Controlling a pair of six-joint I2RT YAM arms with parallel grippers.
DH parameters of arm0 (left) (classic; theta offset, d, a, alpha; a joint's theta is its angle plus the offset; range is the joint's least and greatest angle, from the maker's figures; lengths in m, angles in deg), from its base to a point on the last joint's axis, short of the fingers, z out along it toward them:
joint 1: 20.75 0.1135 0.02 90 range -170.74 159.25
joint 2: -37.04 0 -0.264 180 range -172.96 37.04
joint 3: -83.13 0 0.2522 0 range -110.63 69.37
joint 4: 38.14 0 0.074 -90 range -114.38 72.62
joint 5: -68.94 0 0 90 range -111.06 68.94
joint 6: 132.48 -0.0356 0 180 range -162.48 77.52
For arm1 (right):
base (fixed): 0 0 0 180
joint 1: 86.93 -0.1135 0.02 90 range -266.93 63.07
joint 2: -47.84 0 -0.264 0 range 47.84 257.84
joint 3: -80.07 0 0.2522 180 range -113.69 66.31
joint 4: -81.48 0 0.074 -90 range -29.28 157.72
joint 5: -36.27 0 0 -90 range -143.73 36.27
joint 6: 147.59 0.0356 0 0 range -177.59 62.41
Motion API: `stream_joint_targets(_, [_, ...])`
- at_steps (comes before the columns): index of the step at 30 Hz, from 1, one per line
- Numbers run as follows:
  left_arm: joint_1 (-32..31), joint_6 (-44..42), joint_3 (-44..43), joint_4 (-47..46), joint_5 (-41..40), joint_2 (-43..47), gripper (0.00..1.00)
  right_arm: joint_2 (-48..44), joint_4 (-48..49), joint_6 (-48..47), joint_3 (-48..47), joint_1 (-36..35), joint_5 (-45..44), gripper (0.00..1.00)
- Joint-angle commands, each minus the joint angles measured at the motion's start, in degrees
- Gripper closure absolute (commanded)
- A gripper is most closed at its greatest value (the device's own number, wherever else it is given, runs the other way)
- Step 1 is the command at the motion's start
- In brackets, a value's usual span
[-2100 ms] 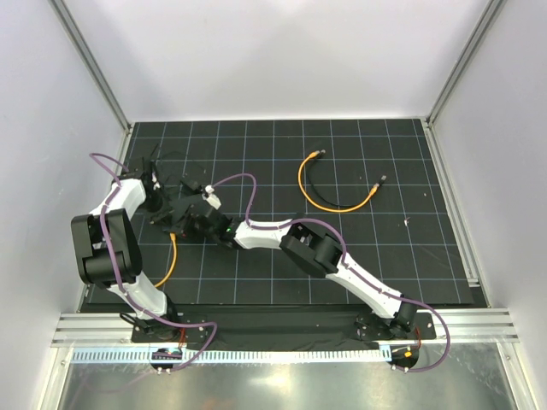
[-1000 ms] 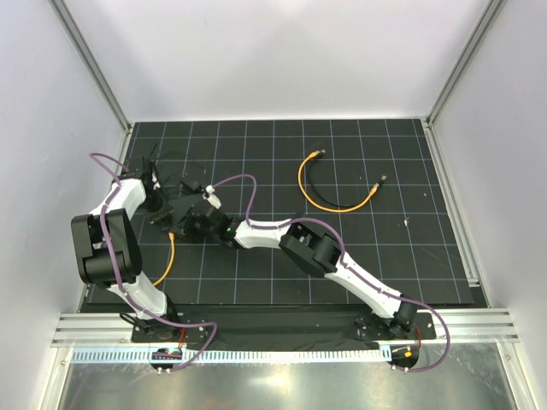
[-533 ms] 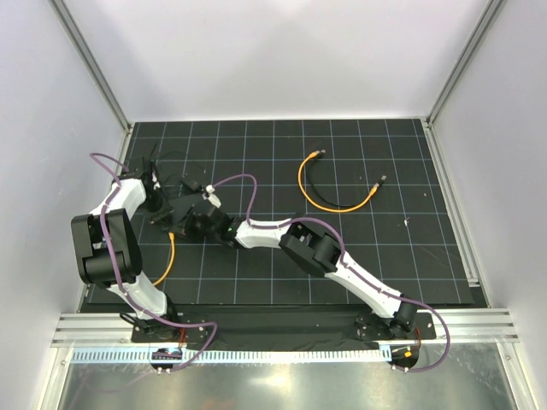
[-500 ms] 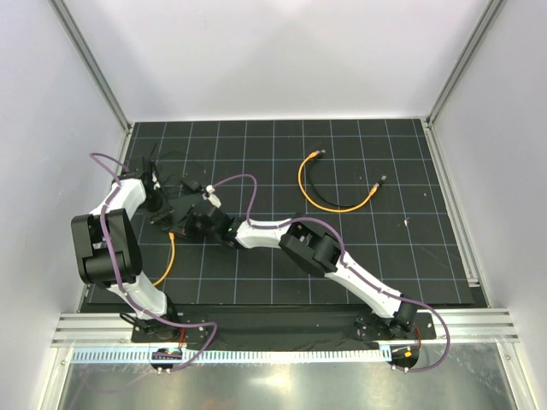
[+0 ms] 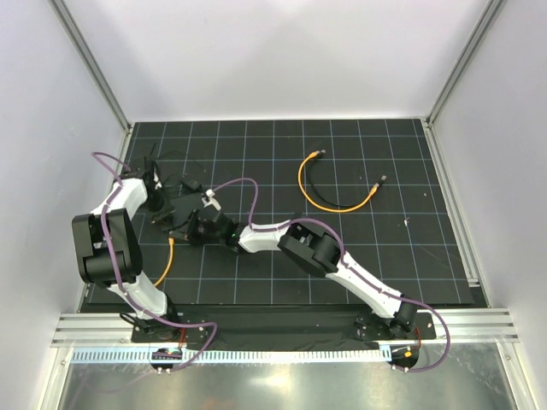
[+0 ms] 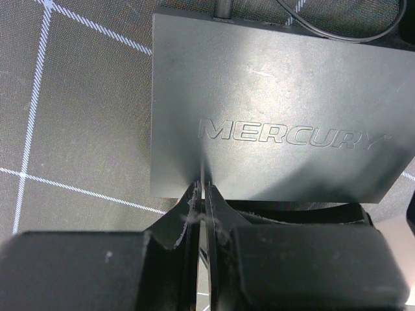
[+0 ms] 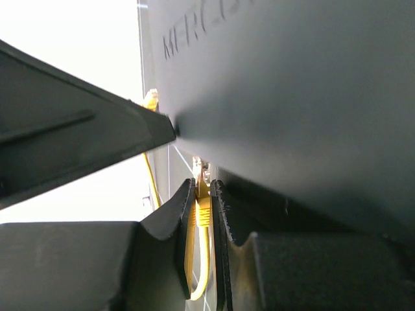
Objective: Pull the plug from the switch port
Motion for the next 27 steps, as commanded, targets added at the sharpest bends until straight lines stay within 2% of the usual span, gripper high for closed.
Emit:
stream_joint_targets(1, [-0.3,-0.9,-0.2,0.8,0.2,-2.1,0.91,-0.7,-7.0,-0.5,4.5,0.1,0.7,0.99])
stream_joint_targets(11, [-0.3,-0.6,-0.5,0.5,0.0,-0.9,0.91,-8.5,-4.5,-2.8,10.4,0.4,0.0,0.99])
stream_joint_targets(15, [-0.2,0.8,-0.1,-0.8,-4.1,7.1,0.89,-13.6,-4.2,-6.6,13.0,0.7,-0.4,0.99])
stream_joint_targets(18, [0.3,2.2,0.3,-2.2,-7.8,14.7,0.83,-17.1,-5.2,-10.7,11.7,1.2,2.1,0.99])
stream_joint_targets(22, [1.5,3.9,3.1,-4.5,-12.0,25.6,0.65,-19.7,-2.1,-17.0,9.7,2.5,8.5,0.99])
stream_joint_targets(27, [1.6,5.3,6.4,-7.5,-20.5,38.8,0.48,-21.8,4.0,-19.3,8.7,6.5,16.1,0.99])
